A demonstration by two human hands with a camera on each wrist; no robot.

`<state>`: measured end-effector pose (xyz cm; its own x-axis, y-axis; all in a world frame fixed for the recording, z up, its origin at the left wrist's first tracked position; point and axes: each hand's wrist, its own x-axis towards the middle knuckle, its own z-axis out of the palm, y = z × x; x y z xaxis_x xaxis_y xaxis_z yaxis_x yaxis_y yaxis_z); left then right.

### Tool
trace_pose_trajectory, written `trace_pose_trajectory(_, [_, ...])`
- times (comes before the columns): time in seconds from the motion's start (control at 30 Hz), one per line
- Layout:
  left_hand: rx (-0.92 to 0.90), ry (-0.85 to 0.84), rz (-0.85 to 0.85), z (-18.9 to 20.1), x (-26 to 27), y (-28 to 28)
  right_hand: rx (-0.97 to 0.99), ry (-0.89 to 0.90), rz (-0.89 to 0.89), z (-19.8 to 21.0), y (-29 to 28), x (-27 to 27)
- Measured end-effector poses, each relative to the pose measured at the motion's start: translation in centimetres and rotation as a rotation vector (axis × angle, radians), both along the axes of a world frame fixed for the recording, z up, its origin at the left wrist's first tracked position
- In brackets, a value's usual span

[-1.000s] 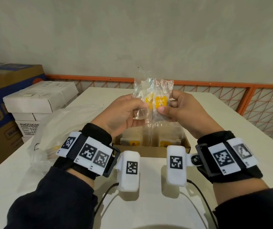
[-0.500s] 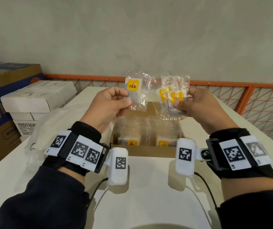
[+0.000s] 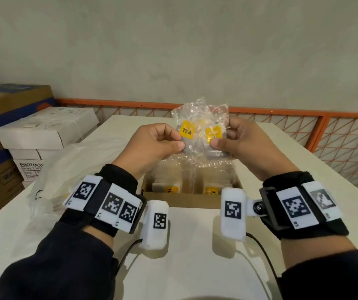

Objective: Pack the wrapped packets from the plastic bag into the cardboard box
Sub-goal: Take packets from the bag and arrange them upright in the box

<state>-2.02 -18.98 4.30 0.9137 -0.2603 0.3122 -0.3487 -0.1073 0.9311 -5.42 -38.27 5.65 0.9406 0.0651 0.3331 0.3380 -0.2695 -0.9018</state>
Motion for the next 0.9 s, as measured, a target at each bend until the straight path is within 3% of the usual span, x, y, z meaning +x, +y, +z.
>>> trace_pose_trajectory(0.2, [-0.059,0.042,0.011,0.0,0.2,-0.3,-0.071,0.000,0.022,-0.5,1.0,0.2])
trace_pose_trajectory(0.33, [0.055,0.021,0.024,0.0,0.2,0.1,-0.147,0.000,-0.068,-0.7,0.2,0.5])
trace_pose_trajectory(0.53, [0.209,0.012,-0.084,-0.1,-0.2,0.0,-0.216,0.001,-0.090,-1.1,0.5,0.8])
trace_pose_trajectory(0.73, [0.281,-0.010,-0.052,-0.1,0.3,0.9,-0.314,-0.014,-0.164,-0.9,-0.4,0.7])
trace_pose_trajectory(0.9, [0.533,0.014,-0.078,-0.4,0.5,1.5,-0.362,-0.042,-0.243,-1.2,-1.6,1.1])
